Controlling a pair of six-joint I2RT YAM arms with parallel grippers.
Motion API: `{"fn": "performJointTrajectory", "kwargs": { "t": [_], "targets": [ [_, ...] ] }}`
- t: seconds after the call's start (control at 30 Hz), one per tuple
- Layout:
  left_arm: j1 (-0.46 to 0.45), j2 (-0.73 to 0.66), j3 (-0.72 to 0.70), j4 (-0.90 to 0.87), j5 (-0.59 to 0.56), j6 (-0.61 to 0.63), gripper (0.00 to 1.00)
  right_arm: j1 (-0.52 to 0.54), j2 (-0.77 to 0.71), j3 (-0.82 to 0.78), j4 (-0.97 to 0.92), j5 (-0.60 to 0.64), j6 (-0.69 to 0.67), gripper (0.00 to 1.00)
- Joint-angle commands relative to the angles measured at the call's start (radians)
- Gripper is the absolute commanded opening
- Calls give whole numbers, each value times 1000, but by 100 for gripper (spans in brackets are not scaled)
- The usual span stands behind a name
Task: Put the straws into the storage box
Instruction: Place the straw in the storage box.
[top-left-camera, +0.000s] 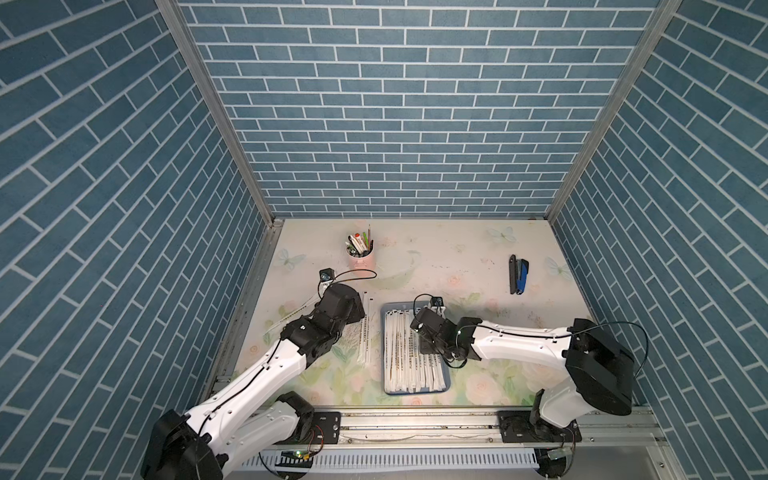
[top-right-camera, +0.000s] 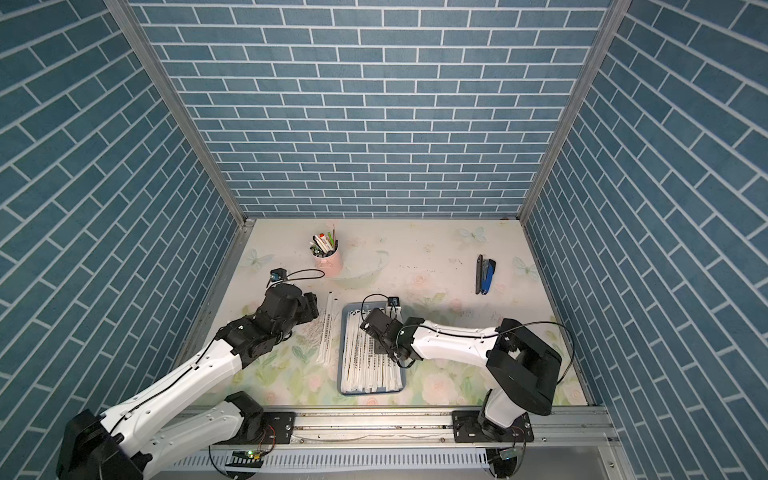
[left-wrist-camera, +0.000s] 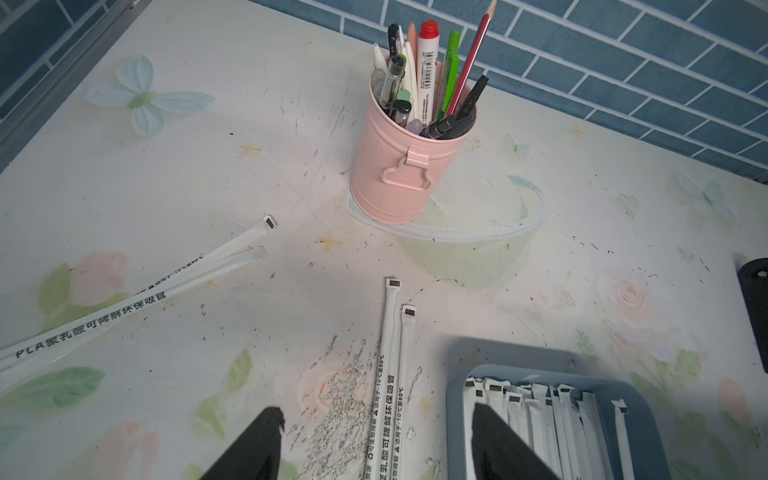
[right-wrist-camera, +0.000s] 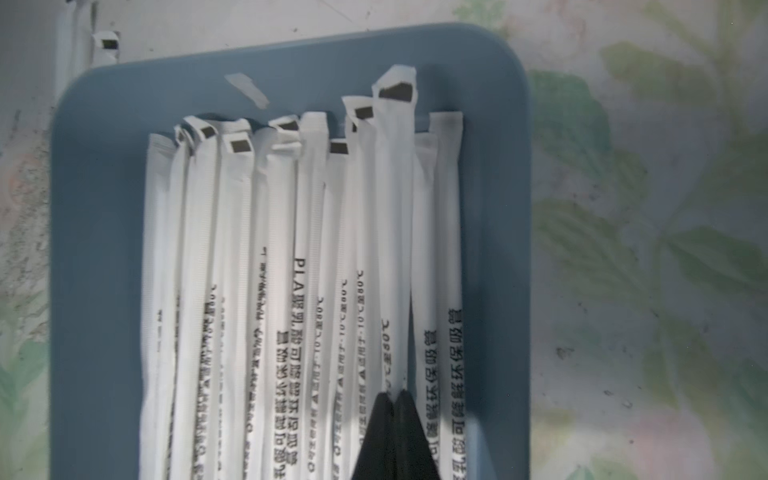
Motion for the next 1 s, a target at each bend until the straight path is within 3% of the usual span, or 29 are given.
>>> {"fn": "performJointTrajectory", "kwargs": {
  "t": [0.0,0.43,0.53,0.67,0.83,0.97],
  "targets": [
    [20,-15,-17,-21,-3,17,75,-24,5,-23,32,21,24,4],
    [73,104,-70,65,57,45,65,-51,36,-47,91,-32,-5,11],
    [104,153,-105,110,86,67,54,-51,27,-35,78,-32,-9,22],
    [117,258,-89,150,134,94,49,-51,-15,40,-1,-39,-47,35],
    [117,413,-47,201,206,135,42,-74,-73,84,-60,1,-100,37],
    [117,468,-27,218,231,144,41,-116,-101,39,-39,-9,-113,36]
  ]
}}
